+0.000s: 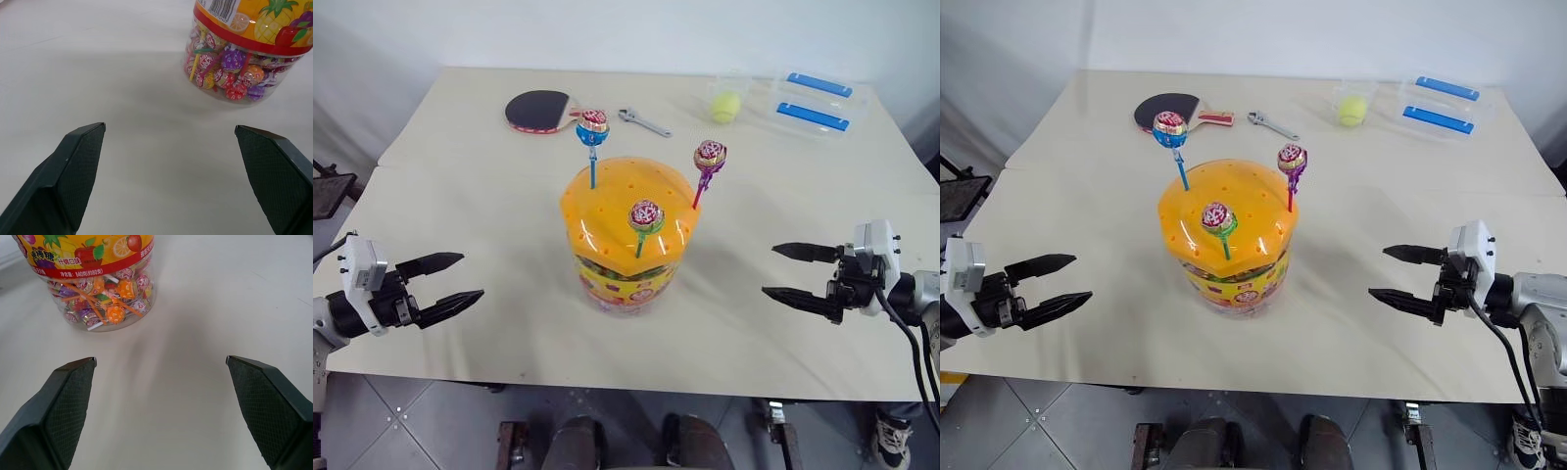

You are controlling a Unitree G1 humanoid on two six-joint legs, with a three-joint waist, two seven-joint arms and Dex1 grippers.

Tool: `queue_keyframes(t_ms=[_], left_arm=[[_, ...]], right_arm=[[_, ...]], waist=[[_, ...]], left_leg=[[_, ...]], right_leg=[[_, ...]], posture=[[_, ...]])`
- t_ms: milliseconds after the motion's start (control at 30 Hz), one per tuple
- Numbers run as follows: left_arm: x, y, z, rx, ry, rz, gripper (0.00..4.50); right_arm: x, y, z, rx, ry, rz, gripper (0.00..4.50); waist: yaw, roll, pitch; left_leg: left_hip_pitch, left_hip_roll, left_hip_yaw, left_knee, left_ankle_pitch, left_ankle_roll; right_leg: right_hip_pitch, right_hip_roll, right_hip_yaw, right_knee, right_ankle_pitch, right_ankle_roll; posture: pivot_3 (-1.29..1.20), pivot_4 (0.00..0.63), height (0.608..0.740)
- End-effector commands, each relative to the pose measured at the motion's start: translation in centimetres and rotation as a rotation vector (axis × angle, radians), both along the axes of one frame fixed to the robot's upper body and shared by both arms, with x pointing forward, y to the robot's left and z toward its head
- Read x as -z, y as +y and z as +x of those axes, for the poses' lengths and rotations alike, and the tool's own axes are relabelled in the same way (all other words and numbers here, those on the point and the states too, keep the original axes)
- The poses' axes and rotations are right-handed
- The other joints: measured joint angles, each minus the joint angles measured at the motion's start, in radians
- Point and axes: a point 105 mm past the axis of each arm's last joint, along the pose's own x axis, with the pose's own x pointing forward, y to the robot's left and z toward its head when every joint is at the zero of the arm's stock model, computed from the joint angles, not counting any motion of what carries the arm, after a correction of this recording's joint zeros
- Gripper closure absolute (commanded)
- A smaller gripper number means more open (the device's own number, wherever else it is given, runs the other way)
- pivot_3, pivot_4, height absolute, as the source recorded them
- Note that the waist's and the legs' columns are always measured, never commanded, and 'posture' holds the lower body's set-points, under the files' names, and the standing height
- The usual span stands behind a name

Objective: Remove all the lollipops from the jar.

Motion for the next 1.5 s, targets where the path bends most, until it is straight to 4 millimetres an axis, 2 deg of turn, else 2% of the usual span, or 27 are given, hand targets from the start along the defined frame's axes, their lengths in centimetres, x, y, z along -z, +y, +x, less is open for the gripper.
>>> queue_keyframes(t_ms=[33, 133, 400, 467, 633, 733, 833, 967, 1067, 1233, 1333, 1500], left_arm=[[-1.5, 0.1, -0.4, 0.009, -0.029, 0.021, 0.0], [-1.7, 0.0, -0.1, -0.017, -0.028, 0.023, 0.0], [-4.5, -0.3, 0.9, -0.061, -0.122, 0.039, 0.0], [-5.9, -1.4, 0.9, 0.01, -0.159, 0.024, 0.0], [-9.3, -4.2, 2.3, 0.163, -0.275, 0.058, 0.0], [-11.7, -7.5, 3.1, 0.317, -0.343, 0.042, 0.0], [-13.4, -10.0, 3.5, 0.431, -0.382, 0.011, 0.0], [-14.4, -12.2, 3.7, 0.551, -0.405, -0.009, 0.0], [-15.1, -14.1, 3.4, 0.676, -0.42, -0.035, 0.0], [-15.4, -16.2, 3.2, 0.821, -0.418, -0.087, 0.0], [-15.1, -16.5, 3.0, 0.894, -0.405, -0.101, 0.51], [-15.3, -16.6, 3.5, 0.886, -0.403, -0.101, 2.04]], right_arm=[[-1.1, 0.1, -0.1, -0.02, -0.045, -0.003, 0.05], [-1.3, 0.2, -0.2, -0.023, -0.053, -0.002, 0.05], [-2.6, 0.8, -0.9, -0.048, -0.146, -0.013, 0.05], [-3.4, 1.0, -1.4, -0.076, -0.165, -0.001, 0.05], [-6.7, 1.9, -2.7, -0.172, -0.239, 0.09, 0.05], [-8.0, 2.5, -4.1, -0.244, -0.27, 0.114, 0.05], [-8.7, 3.2, -5.2, -0.294, -0.289, 0.129, 0.05], [-9.3, 3.9, -6.4, -0.333, -0.305, 0.148, 0.05], [-9.7, 4.3, -6.5, -0.298, -0.33, 0.159, 0.05], [-9.0, 4.1, -6.6, -0.23, -0.326, 0.145, 0.05], [-9.1, 3.9, -6.6, -0.212, -0.34, 0.14, 0.0], [-9.2, 3.5, -6.7, -0.19, -0.356, 0.131, 0.0]], waist=[[0.001, 0.0, 0.0], [0.002, 0.0, 0.0], [0.002, 0.0, 0.0], [0.003, 0.0, 0.0], [0.005, 0.0, 0.0], [0.005, -0.001, 0.0], [0.004, -0.001, 0.0], [-0.001, -0.001, 0.0], [0.001, -0.002, 0.0], [0.006, -0.002, 0.0], [0.003, -0.002, 0.0], [0.002, -0.002, 0.0]], left_leg=[[0.0, 0.0, 0.0, 0.0, 0.0, 0.0], [0.0, 0.0, 0.0, 0.0, 0.0, 0.0], [0.0, 0.0, 0.0, 0.001, 0.0, 0.0], [0.0, 0.0, 0.0, 0.001, 0.0, 0.0], [0.0, -0.001, -0.001, 0.003, 0.0, 0.0], [0.0, -0.001, -0.001, 0.003, 0.0, 0.0], [-0.001, -0.001, -0.001, 0.003, 0.0, 0.0], [0.0, -0.001, -0.001, 0.003, 0.0, 0.0], [0.0, -0.001, -0.001, 0.003, 0.0, 0.0], [-0.001, -0.002, -0.001, 0.006, -0.001, 0.001], [-0.002, -0.002, -0.001, 0.008, -0.001, 0.002], [-0.002, -0.001, -0.001, 0.009, -0.001, 0.002]], right_leg=[[0.0, 0.0, 0.0, 0.0, 0.0, 0.0], [0.0, 0.0, 0.0, 0.0, 0.0, 0.0], [0.0, 0.0, 0.0, 0.001, 0.0, 0.0], [0.0, 0.0, 0.0, 0.001, 0.0, 0.0], [0.0, 0.0, 0.0, 0.003, 0.0, 0.0], [0.0, 0.0, 0.0, 0.004, 0.0, 0.0], [0.0, 0.0, 0.0, 0.004, 0.0, 0.0], [0.0, 0.0, 0.0, 0.004, 0.0, 0.0], [0.0, 0.0, 0.0, 0.004, 0.0, 0.0], [0.0, 0.0, 0.0, 0.005, 0.0, 0.0], [0.0, 0.0, 0.0, 0.005, 0.0, 0.0], [0.0, 0.0, 0.0, 0.006, 0.0, 0.0]], posture=[[0.0, 0.15, 0.74], [0.0, 0.15, 0.74], [0.0, 0.15, 0.74], [0.0, 0.15, 0.74], [0.0, 0.15, 0.74], [0.0, 0.15, 0.74], [0.0, 0.15, 0.74], [0.0, 0.15, 0.74], [0.0, 0.15, 0.74], [0.0, 0.15, 0.74], [0.0, 0.15, 0.74], [0.0, 0.15, 0.74]])
